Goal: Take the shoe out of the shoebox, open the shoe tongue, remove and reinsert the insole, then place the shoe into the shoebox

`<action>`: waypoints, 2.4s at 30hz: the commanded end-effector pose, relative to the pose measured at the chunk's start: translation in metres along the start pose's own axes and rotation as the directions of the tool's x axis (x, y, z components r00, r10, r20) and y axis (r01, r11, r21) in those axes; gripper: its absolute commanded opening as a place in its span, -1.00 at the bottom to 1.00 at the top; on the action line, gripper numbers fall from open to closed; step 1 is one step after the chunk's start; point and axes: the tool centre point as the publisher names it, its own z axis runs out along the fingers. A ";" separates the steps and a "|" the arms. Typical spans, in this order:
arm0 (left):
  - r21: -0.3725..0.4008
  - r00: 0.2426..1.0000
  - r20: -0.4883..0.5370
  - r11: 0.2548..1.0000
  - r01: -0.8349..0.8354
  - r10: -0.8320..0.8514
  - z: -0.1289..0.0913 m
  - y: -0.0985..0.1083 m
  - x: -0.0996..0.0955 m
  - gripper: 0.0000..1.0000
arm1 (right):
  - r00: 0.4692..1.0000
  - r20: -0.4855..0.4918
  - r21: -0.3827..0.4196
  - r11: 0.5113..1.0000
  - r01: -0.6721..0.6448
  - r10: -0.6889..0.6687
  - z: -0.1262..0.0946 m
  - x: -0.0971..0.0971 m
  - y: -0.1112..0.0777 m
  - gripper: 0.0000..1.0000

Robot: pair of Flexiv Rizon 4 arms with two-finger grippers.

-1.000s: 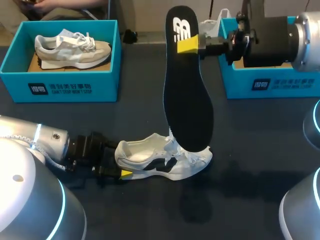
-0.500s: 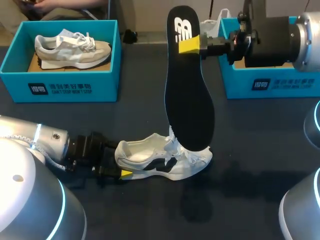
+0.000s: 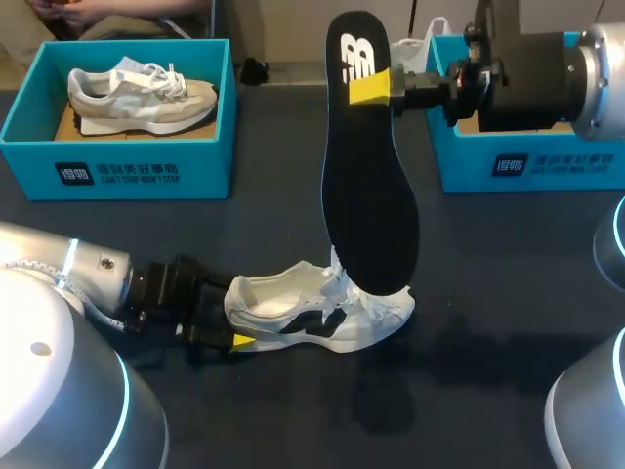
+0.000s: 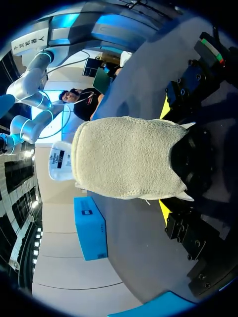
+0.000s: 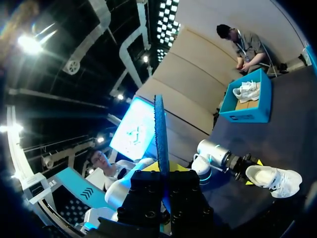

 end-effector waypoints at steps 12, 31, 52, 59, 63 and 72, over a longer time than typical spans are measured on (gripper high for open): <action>-0.097 1.000 -0.005 0.995 0.007 -0.007 -0.030 -0.007 -0.003 1.00 | 1.000 0.003 -0.001 1.000 -0.001 0.001 0.003 0.000 0.000 -1.00; -0.264 0.999 -0.034 0.965 0.005 -0.015 -0.052 -0.026 -0.006 1.00 | 1.000 0.003 -0.001 1.000 -0.001 0.001 0.003 0.000 0.000 -1.00; -0.475 1.000 -0.009 0.880 0.020 -0.028 -0.060 -0.055 -0.014 1.00 | 1.000 0.003 -0.001 1.000 -0.001 0.001 0.003 0.000 0.000 -1.00; -0.584 0.999 -0.024 0.812 0.012 -0.033 -0.061 -0.060 -0.018 1.00 | 1.000 0.003 -0.001 1.000 -0.001 0.001 0.003 0.000 0.000 -1.00; -0.653 0.997 -0.057 0.758 0.004 -0.054 -0.061 -0.066 -0.020 1.00 | 1.000 0.003 -0.001 1.000 -0.001 0.001 0.003 0.000 0.000 -1.00; -0.773 0.995 -0.077 0.634 -0.021 -0.061 -0.057 -0.075 -0.023 1.00 | 1.000 0.003 -0.001 1.000 -0.001 0.001 0.003 0.000 0.000 -1.00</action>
